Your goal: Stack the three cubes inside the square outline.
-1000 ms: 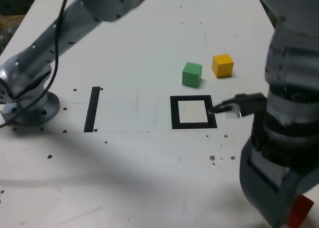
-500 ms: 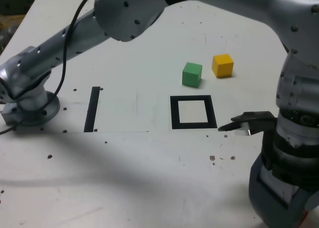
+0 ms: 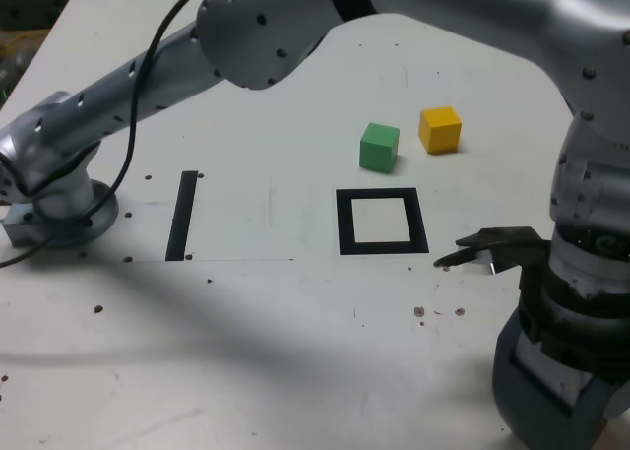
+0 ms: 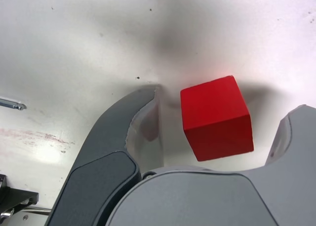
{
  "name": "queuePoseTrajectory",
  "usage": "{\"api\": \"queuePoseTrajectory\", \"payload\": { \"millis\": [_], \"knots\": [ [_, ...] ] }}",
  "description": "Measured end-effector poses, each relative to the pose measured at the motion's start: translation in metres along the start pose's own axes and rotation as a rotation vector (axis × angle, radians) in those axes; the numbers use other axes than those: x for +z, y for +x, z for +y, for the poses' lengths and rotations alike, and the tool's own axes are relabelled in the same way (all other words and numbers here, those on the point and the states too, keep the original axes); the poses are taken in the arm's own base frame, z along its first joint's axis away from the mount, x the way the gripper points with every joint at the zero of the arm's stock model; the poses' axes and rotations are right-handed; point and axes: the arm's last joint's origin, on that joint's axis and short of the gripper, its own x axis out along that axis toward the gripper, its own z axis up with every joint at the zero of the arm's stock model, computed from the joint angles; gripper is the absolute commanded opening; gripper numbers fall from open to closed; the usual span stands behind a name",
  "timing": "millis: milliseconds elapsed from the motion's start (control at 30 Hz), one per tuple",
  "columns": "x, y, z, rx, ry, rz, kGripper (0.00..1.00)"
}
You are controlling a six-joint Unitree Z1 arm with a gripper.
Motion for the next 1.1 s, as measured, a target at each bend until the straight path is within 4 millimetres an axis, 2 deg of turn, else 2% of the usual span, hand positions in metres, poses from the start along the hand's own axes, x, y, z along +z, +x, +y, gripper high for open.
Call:
{"api": "queuePoseTrajectory", "payload": {
  "millis": [133, 500, 867, 1100],
  "knots": [
    [0.0, 0.0004, 0.0, 0.001, -0.014, 0.001, 0.65],
    [0.0002, 0.0004, 0.0015, 0.02, -0.039, -0.012, 0.51],
    [-0.0007, -0.0004, 0.0022, 0.044, -0.04, -0.037, 0.24],
    [-0.0018, -0.0063, 0.0018, 0.056, -0.03, -0.087, 0.16]
  ]
}}
